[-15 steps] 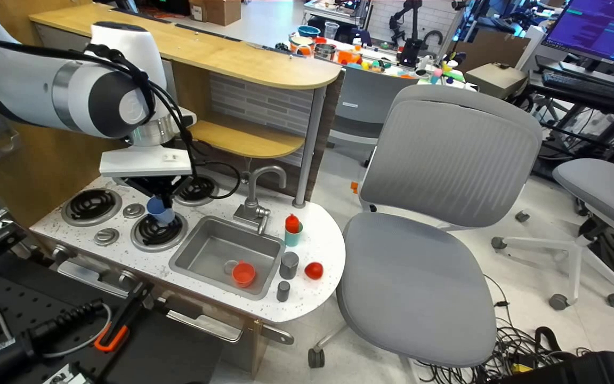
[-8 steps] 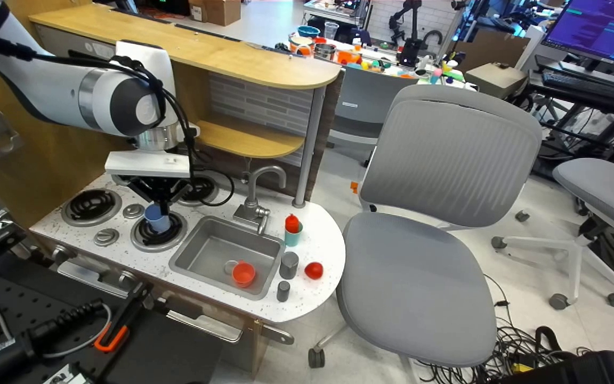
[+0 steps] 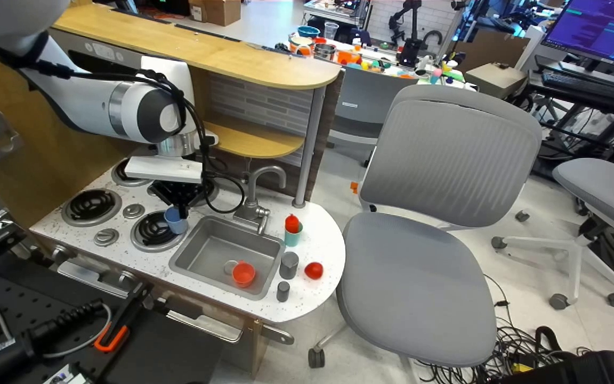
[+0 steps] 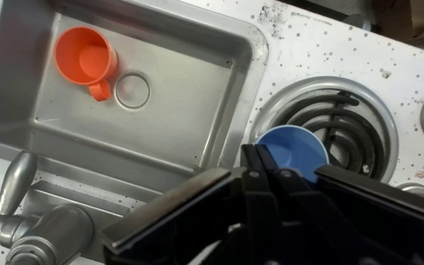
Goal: Remove the blue cup from the sink and place it on the stove
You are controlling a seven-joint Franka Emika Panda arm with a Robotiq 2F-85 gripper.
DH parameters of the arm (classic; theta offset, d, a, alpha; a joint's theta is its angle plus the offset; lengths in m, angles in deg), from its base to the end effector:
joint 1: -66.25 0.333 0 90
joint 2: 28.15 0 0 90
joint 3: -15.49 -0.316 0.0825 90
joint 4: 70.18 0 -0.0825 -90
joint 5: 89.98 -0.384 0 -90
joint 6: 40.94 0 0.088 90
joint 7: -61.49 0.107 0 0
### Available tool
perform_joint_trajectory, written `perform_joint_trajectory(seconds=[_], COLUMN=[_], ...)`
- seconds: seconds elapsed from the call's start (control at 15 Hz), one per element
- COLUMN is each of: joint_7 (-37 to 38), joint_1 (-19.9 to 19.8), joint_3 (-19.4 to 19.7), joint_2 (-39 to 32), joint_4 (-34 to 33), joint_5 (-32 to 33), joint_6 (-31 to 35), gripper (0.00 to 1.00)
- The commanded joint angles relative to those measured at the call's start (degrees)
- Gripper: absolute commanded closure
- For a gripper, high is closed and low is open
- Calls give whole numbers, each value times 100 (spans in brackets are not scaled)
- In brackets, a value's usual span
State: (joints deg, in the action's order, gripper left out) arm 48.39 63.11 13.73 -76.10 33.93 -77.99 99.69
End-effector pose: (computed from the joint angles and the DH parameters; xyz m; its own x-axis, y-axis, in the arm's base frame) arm 0.6077 -0.0146 0.0607 0.9112 0.3521 -0.2139 0.3659 -0.9303 0.0273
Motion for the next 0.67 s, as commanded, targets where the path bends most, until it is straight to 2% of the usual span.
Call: perform_joint_trajectory(seconds=[0.0, 0.6], joint_7=[176, 106], joint_1=[174, 111], joint_3=[96, -35], joint_2=[-286, -134], joint_4=[-365, -110], joint_5=[-88, -203], joint_6=[-274, -468], gripper=[100, 100])
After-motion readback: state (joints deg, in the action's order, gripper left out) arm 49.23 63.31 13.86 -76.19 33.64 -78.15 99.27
